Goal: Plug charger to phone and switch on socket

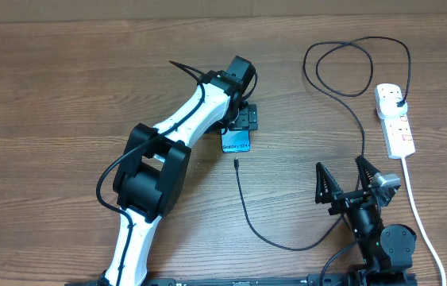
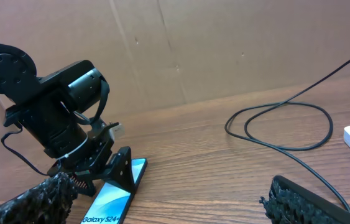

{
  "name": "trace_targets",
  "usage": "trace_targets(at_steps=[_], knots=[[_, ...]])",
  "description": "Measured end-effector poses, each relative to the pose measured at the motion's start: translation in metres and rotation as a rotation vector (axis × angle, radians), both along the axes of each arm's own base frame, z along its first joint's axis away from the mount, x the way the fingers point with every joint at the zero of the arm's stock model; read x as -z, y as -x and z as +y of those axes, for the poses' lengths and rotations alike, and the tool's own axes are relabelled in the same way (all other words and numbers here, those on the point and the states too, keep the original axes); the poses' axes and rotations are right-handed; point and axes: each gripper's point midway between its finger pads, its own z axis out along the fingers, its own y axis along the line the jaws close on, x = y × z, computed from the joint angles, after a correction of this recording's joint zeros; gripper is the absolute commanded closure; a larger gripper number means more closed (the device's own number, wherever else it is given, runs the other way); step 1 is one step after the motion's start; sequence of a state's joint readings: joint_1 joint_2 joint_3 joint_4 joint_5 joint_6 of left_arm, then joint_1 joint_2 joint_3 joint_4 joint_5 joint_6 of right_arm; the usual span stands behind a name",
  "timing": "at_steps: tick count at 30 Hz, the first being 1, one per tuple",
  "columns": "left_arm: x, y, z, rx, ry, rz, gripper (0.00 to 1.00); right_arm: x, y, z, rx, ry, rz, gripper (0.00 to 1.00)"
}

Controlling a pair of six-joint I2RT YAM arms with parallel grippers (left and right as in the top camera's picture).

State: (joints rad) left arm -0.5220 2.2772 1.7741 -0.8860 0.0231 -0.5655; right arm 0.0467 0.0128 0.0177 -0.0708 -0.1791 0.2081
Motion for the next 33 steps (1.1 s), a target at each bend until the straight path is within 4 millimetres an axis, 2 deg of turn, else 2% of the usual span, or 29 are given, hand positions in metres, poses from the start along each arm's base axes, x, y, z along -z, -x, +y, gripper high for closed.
trace_targets(at_steps=[13, 26, 33], knots=[[-0.001, -0.005, -0.002, -0.045, 0.014, -0.015, 0.00, 0.000, 0.000, 0.000, 0.000, 0.000, 0.000, 0.00], [0.001, 0.001, -0.001, -0.041, -0.001, 0.002, 0.00, 0.000, 0.000, 0.000, -0.001, 0.000, 0.000, 0.00], [-0.001, -0.009, -0.009, -0.038, 0.024, -0.046, 0.00, 0.000, 0.000, 0.000, 0.000, 0.000, 0.000, 0.00]])
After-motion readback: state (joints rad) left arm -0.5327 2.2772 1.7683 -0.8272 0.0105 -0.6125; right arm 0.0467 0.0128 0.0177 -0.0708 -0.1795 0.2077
